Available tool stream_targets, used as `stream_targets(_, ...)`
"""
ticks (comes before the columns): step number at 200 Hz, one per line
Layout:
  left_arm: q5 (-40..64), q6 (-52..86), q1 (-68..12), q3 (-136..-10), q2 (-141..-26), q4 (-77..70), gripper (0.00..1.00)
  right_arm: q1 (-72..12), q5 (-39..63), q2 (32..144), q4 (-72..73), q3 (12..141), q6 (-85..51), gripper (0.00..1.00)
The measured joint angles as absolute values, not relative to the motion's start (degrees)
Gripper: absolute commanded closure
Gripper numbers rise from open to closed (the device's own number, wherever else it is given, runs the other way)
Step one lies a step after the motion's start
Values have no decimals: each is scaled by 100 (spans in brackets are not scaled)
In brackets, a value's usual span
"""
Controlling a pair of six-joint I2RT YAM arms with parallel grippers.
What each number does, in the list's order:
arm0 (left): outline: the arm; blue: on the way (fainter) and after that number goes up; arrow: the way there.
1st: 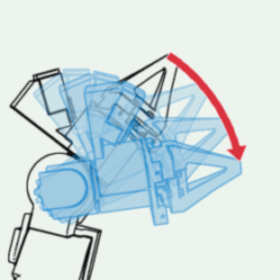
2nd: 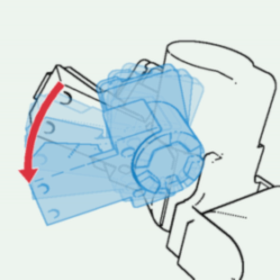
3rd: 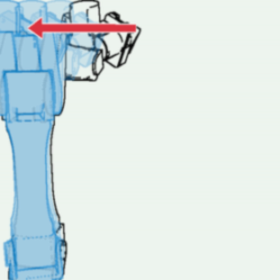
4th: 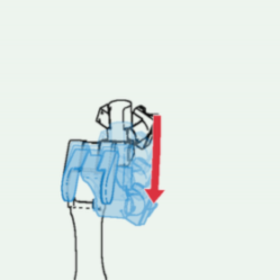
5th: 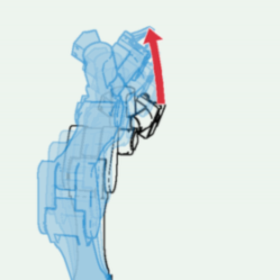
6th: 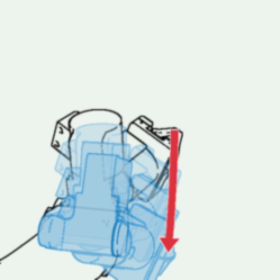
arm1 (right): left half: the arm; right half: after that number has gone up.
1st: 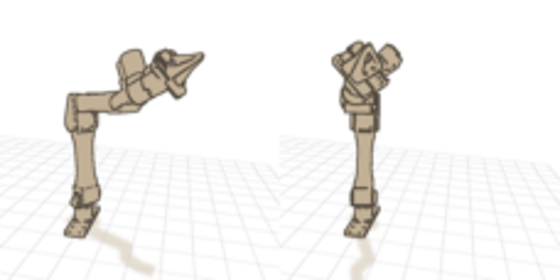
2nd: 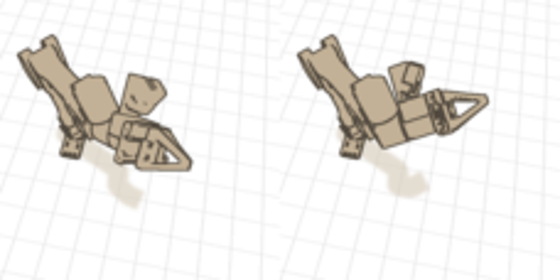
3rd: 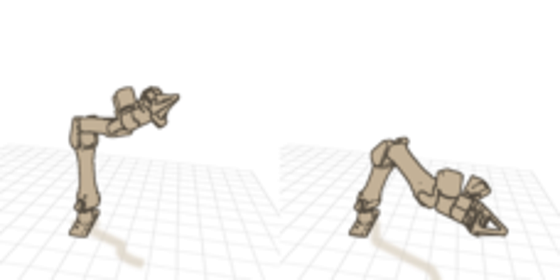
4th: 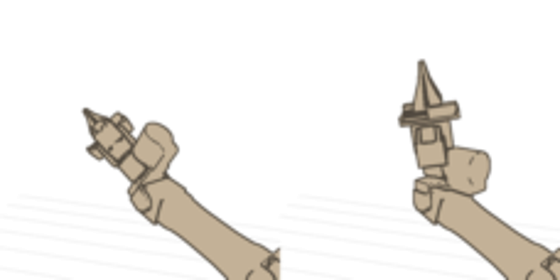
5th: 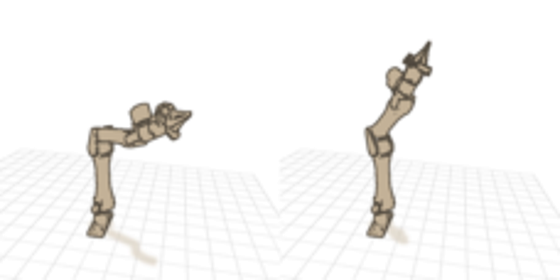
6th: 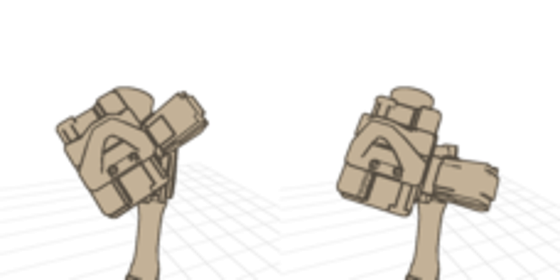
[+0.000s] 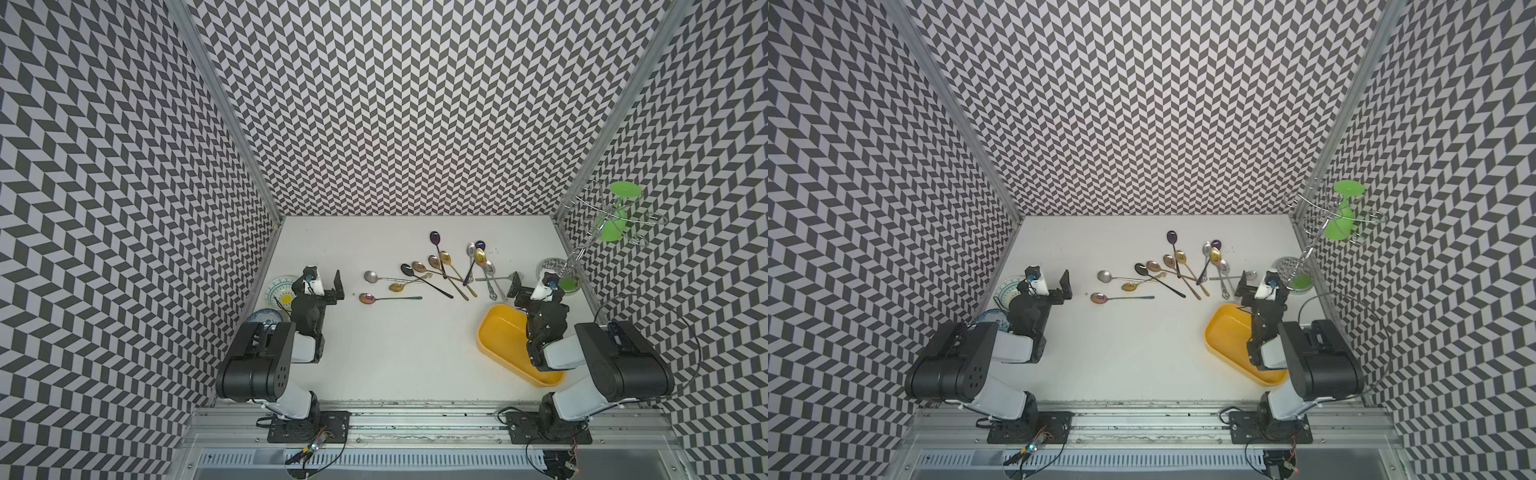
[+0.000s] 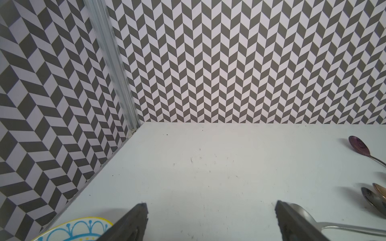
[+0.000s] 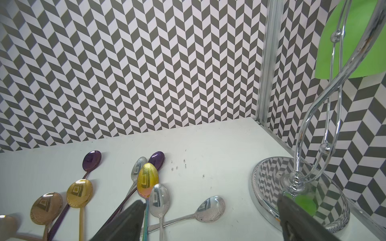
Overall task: Put the spoon into the storage box
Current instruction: Move the storage box to the center of the board.
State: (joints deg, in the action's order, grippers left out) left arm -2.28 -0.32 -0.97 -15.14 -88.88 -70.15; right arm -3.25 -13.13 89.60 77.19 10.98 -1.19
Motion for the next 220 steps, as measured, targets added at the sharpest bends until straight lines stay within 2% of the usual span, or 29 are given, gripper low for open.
stream_targets(153, -276, -12, -97, -1518, -8868, -6960, 1, -325, -1315, 8952, 7712, 1098, -119, 0)
stream_targets(181, -392, 14, -97, -1903, -8571, -5994, 1, -327, -1328, 8567, 7277, 1114, -117, 0)
stream_targets(220, -346, 12, -97, -2711, -7808, -4563, 1, -329, -1446, 7441, 6069, 1568, -329, 0)
